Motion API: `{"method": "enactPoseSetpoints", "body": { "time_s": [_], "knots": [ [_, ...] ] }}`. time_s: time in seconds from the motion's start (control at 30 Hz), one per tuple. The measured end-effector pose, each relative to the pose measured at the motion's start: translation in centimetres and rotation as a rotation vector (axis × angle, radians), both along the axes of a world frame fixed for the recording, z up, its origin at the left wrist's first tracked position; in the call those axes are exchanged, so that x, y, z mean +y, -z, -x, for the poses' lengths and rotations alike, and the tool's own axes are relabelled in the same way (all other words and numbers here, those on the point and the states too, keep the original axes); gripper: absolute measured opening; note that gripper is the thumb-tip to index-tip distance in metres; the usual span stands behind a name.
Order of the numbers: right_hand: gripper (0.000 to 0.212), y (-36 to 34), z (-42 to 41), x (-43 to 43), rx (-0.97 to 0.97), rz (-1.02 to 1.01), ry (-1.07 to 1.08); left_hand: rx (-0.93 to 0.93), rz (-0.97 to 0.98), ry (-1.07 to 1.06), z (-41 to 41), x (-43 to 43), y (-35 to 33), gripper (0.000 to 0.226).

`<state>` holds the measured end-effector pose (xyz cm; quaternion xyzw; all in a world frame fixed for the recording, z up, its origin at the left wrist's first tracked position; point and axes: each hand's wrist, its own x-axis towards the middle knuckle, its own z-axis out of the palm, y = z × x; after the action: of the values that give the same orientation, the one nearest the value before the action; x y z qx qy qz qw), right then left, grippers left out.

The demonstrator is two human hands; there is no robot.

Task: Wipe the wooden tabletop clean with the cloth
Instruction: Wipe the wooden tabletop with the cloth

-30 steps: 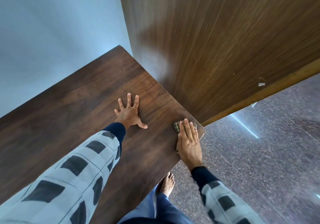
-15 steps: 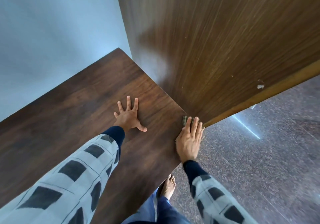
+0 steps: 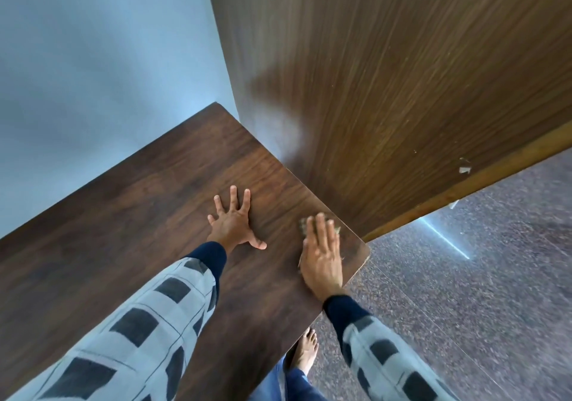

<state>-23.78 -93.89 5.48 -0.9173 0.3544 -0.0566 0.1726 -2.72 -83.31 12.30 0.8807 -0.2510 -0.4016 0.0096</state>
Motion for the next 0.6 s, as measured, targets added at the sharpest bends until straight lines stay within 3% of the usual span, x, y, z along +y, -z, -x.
{"method": "enactPoseSetpoints", "body": {
  "time_s": [0.07,0.13,0.37,0.6],
  "knots": [
    [0.053,-0.2,2.1,1.3,0.02,0.038,-0.237,0.008,0.004,-0.003,-0.1,0.1,0.0,0.154],
    [0.053,-0.4,3.1,0.0,0.03,0.046,-0.32,0.006,0.013,-0.01,0.1,0.2,-0.1,0.153],
    [0.059,-0.6,-3.8,-2.3,0.032,-0.066,0.034,-0.015,0.019,-0.008,0.2,0.1,-0.1,0.153],
    [0.056,-0.4,3.5,2.6,0.032,0.025,-0.376,0.001,0.047,0.013,-0.1,0.5,0.0,0.152]
  ]
}}
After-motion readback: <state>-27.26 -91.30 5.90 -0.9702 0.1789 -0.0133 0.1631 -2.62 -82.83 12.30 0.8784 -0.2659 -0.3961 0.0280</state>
